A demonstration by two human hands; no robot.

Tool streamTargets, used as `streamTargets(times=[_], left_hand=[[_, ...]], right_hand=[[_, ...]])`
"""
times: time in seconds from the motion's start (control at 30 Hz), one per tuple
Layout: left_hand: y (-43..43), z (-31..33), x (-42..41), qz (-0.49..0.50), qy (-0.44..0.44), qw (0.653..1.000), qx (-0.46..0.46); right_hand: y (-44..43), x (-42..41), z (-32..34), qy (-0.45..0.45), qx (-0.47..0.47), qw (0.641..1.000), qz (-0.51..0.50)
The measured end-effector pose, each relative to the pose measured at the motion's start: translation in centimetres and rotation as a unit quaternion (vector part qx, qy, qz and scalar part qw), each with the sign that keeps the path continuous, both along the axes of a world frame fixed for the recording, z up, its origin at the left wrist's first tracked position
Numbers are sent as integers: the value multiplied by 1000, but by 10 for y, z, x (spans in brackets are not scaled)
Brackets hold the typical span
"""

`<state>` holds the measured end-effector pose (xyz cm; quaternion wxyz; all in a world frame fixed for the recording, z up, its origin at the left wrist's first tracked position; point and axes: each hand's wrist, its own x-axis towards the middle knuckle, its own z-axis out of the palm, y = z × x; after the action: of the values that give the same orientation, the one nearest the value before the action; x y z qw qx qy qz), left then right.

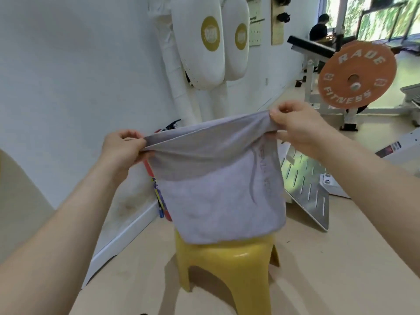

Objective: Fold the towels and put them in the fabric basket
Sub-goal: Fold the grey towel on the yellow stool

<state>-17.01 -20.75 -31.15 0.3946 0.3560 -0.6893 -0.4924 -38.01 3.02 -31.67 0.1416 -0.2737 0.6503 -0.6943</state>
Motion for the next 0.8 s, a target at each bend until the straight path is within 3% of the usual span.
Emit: streamTargets(times=[0.13,0.2,0.3,0.37,0.47,0.57,0.7,0.8], left_hand=[[-10,48,-2,32,117,981,-149],[-7,47,8,47,128,968,-209],[3,-7,23,70,90,963,-242],[3,-69,33,73,30,977,-199],[4,-172,52,45,-74,993,-80],[16,-243,72,-10,-153,985,76],[21,-272,83,-68,-53,955,282],[12,-273,87,-66,24,934,351]], right_hand=[[-6,6,33,132,-150,972,-126],[-1,15,27,158,-185,957,-160],[6,33,-26,167,-192,946,-202],[5,48,-90,132,-136,957,-221],[8,78,-197,-3,4,977,-212],[20,105,-261,-116,102,973,-172],[26,114,-265,-239,103,959,-112],[27,109,-255,-300,69,946,-103]])
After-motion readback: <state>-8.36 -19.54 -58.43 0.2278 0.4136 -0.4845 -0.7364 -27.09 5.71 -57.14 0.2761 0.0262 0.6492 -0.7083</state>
